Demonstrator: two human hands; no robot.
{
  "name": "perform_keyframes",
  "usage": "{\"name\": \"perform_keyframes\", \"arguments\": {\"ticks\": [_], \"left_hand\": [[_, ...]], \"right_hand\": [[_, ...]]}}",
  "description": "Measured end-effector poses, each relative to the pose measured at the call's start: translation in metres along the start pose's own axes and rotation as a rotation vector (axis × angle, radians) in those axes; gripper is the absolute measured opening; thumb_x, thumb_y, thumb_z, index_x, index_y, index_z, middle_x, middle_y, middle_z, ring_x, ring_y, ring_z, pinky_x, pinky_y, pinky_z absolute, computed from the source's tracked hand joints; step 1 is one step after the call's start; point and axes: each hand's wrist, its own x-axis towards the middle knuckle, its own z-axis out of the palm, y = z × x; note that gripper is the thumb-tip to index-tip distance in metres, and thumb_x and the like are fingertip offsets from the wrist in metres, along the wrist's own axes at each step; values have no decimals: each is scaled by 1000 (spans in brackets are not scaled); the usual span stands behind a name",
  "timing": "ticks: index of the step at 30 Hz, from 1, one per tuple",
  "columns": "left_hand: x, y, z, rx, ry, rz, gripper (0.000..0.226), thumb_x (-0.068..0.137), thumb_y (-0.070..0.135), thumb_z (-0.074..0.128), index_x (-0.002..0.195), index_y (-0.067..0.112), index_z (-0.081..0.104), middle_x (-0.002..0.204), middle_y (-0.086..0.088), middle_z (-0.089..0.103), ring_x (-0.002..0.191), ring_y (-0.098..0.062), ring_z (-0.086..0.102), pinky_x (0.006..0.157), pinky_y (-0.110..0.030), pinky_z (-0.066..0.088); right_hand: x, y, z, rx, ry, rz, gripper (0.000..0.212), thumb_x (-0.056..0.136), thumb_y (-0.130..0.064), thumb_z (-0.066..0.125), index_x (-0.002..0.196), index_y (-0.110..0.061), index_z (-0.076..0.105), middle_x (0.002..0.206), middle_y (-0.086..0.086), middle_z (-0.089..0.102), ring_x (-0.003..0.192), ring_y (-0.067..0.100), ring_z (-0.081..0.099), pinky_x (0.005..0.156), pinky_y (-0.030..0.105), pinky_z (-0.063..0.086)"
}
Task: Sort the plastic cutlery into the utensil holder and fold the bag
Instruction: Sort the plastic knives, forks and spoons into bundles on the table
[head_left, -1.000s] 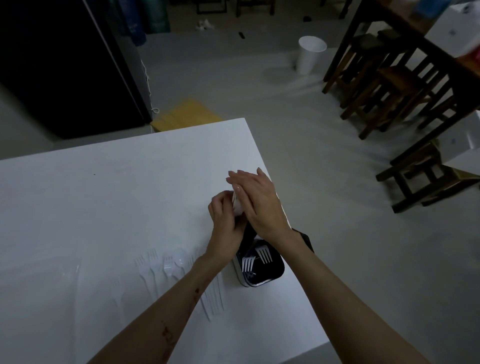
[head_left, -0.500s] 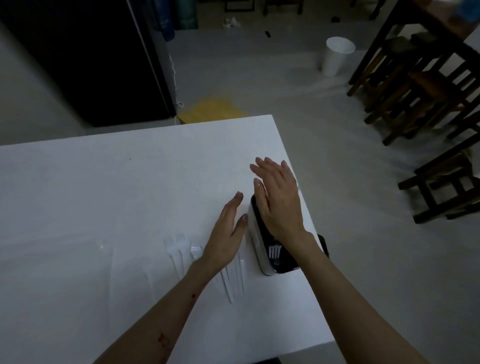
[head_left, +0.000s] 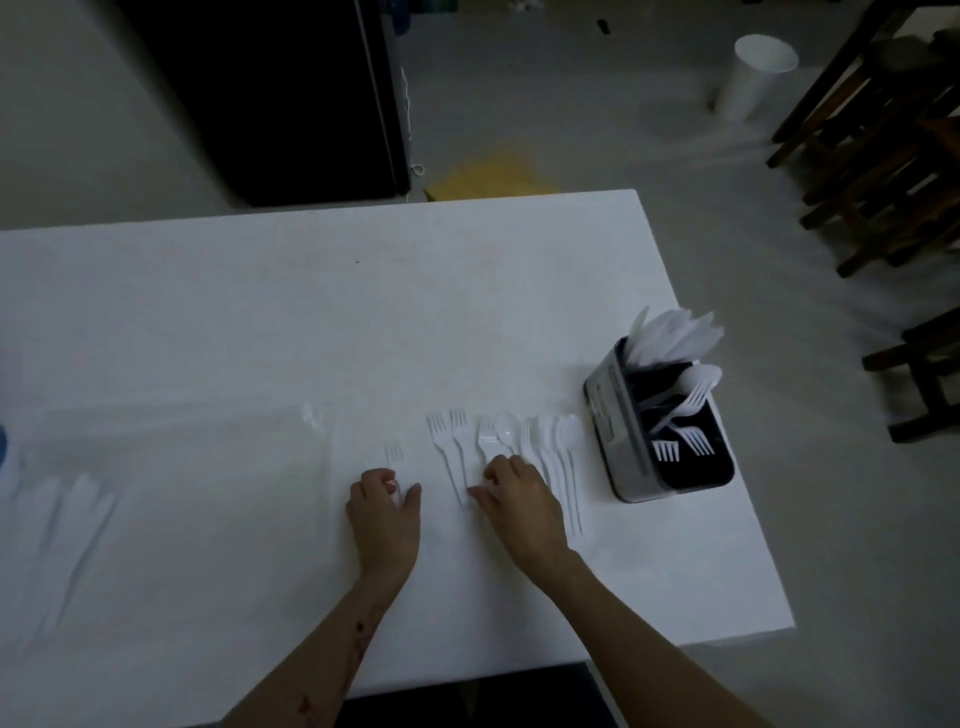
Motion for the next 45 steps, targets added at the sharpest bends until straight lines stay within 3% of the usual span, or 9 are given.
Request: {"name": "perform_keyframes", "arguments": {"ticks": [6, 10, 16, 20, 25, 30, 36, 40, 45], "left_hand": [[8, -1, -10, 14, -124, 13, 35, 81, 10, 73, 106, 6, 50, 96, -6, 55, 80, -19, 53, 67, -23, 39], [9, -4, -13, -16, -148, 23, 36, 81, 12, 73, 107, 7, 50, 96, -5, 54, 78, -17, 54, 66, -20, 38], [12, -12, -15, -26, -143, 92, 30, 84, 19, 71, 104, 8, 51, 101, -8, 51, 76, -24, 57, 66, -27, 43], [9, -11, -15, -6, -102, 153, 26, 86, 17, 67, 106, 8, 53, 105, -11, 52, 91, -27, 57, 76, -40, 52], [5, -2, -12, -43, -167, 213, 19, 89, 14, 63, 106, 11, 55, 102, -4, 51, 90, -24, 56, 78, -36, 53], [-1, 13, -3, -102, -234, 241, 15, 92, 16, 60, 106, 11, 57, 98, -1, 51, 82, -16, 57, 76, -27, 49], [-9, 42, 12, -221, -433, 56, 29, 93, 35, 56, 116, 17, 59, 105, 5, 59, 92, -8, 56, 78, -19, 39], [-10, 58, 26, -367, -476, -149, 32, 94, 39, 53, 98, 9, 59, 86, 4, 60, 84, -15, 55, 67, -25, 40], [-8, 53, 39, -463, -433, -250, 25, 97, 33, 46, 104, 12, 58, 96, -4, 71, 93, -24, 66, 85, -40, 54]], "right_hand": [[-7, -13, 28, -2, 53, 22, 10, 94, -9, 55, 103, -9, 58, 101, 8, 61, 90, 24, 59, 67, 33, 51], [-8, -17, 30, 30, -32, -78, 16, 97, -14, 55, 112, -11, 59, 108, 6, 61, 90, 20, 60, 72, 25, 49], [-11, -10, 11, 34, 266, 345, 29, 95, -33, 61, 116, -14, 55, 111, 5, 58, 94, 23, 62, 67, 38, 54], [-12, -2, 9, -83, 259, 396, 24, 96, -30, 61, 110, -11, 56, 107, 7, 60, 95, 26, 61, 64, 37, 51], [-9, -4, 6, -92, 235, 492, 21, 100, -24, 53, 117, -12, 58, 112, 6, 61, 99, 27, 62, 70, 35, 46], [-7, -2, 1, -18, 235, 499, 13, 98, -24, 57, 104, -13, 61, 106, 4, 60, 96, 23, 60, 66, 31, 43], [-13, 5, -8, 404, 210, 371, 7, 94, -25, 64, 95, -18, 62, 89, -6, 69, 83, 11, 64, 71, 24, 49], [-19, 10, -15, 537, 66, 228, 7, 92, -24, 67, 90, -18, 69, 83, -12, 71, 79, 2, 66, 73, 15, 50], [-21, 32, -21, 266, 383, 558, 25, 101, -26, 52, 119, -12, 59, 113, 9, 65, 99, 28, 65, 82, 39, 52]]}}
